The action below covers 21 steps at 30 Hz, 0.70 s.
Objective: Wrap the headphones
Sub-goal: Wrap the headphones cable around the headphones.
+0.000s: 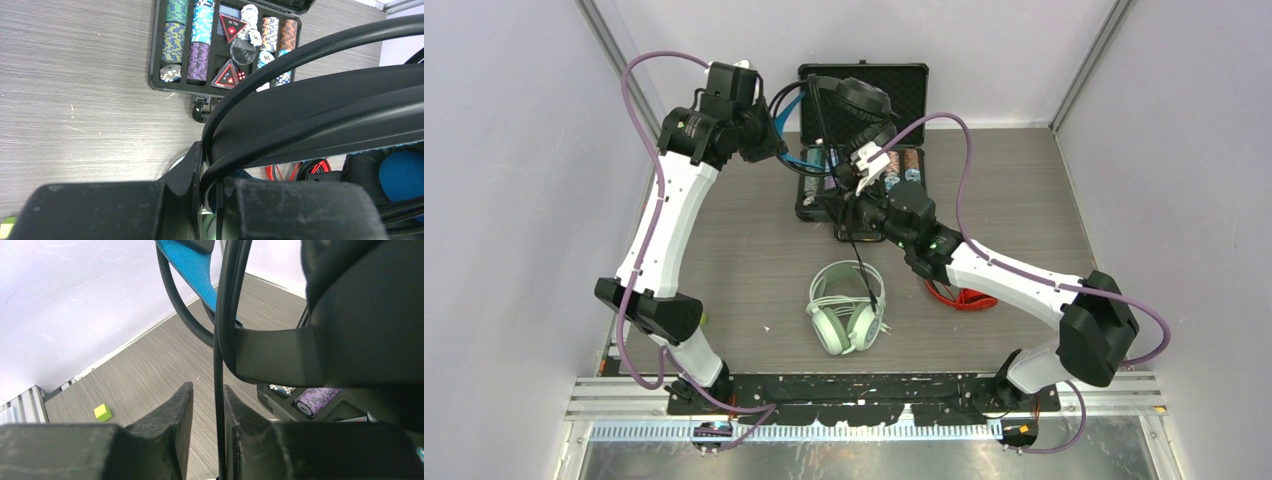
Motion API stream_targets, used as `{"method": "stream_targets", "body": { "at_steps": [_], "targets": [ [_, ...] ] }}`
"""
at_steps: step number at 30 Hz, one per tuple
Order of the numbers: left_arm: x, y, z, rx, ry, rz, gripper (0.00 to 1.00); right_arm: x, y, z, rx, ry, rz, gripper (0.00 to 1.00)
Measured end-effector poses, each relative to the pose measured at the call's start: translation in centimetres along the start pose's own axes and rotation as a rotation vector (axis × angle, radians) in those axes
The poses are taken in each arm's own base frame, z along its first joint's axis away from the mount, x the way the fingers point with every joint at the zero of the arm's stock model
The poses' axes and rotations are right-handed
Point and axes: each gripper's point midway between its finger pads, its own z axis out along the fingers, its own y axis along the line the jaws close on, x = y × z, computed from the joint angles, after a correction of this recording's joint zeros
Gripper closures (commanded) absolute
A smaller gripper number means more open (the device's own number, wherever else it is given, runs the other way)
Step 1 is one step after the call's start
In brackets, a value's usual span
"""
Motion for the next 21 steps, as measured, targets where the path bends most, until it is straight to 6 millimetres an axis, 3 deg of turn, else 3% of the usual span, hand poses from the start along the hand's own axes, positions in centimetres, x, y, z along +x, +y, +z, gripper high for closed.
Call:
{"method": "stream_targets", "body": {
  "at_steps": [8,21],
  "targets": [
    [-0.1,-0.3,-0.1,0.012,-0.005,-0.001,1.0,-0.3,0.0,0.0,0.001,-0.025,0.019,0.63],
    [0.3,-0.9,-0.4,0.021,-0.005,0.014,1.0,-0.6,-1.7,0.0,0.098,-0.046,-0.019,0.62]
  ]
}}
